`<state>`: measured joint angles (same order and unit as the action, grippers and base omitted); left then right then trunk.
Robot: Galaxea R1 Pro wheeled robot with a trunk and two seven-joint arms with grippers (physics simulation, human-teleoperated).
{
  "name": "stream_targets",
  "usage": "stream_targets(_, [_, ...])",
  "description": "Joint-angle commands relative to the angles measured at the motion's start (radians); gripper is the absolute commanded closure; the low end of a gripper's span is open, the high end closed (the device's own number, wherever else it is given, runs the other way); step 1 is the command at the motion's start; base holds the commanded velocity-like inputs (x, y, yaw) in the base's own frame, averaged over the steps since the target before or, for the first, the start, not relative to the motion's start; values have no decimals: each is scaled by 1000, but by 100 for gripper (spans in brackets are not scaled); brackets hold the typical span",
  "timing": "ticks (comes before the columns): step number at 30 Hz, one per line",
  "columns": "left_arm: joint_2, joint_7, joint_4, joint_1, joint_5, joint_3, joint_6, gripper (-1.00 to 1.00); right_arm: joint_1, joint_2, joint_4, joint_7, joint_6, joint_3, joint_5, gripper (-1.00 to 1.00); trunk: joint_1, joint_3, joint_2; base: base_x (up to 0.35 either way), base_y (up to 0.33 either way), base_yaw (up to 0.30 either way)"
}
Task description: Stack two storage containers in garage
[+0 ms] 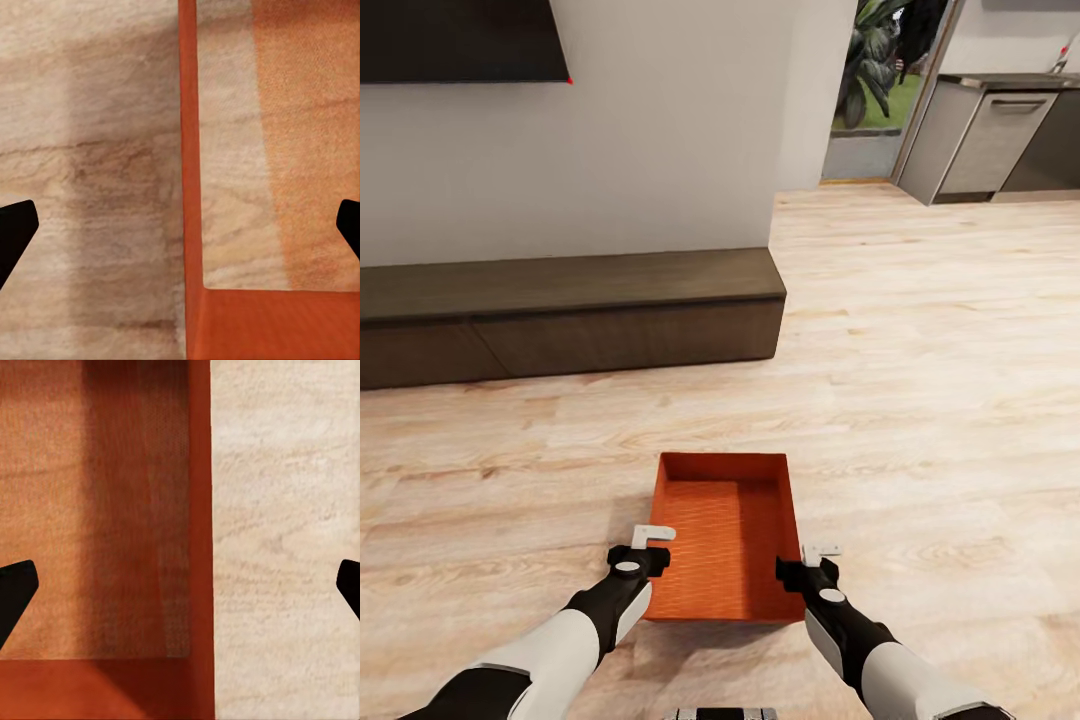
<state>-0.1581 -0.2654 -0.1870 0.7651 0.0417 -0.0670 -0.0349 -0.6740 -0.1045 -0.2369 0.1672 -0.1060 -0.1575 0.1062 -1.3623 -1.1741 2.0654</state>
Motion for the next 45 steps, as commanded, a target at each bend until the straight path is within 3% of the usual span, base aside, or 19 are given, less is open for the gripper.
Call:
stream_targets(1, [0, -6, 0, 0, 4, -7, -4, -100, -1, 1, 1, 5, -4, -9, 11, -100, -4, -4, 7, 0, 0, 0])
stream_targets(17, [0, -5, -7, 0, 4, -7, -2, -100, -32, -2, 1, 5, -7, -11, -1, -100, -65, -54, 119, 0, 0, 0])
stream_targets(22, [0, -6, -10, 0, 4, -7, -1, -100, -33, 4, 1, 5, -6, -15, -5, -100, -65, -54, 119, 0, 0, 0])
stream_targets(27, [0, -5, -11, 0, 3, -7, 0, -100, -33, 20, 1, 3, -5, -16, -90, -100, -65, -54, 119, 0, 0, 0])
stream_targets(31, [0, -5, -11, 0, 3, -7, 0, -100, -33, 21, 1, 3, -5, -15, -119, -100, -65, -54, 119, 0, 0, 0])
stream_targets(41, [0, -5, -12, 0, 3, -7, 1, -100, -33, 7, 1, 4, -8, -6, -118, -100, -65, -54, 119, 0, 0, 0])
stream_targets(45, [0, -5, -12, 0, 3, -7, 1, -100, -33, 4, 1, 6, -22, 1, -89, -100, -65, -54, 119, 0, 0, 0])
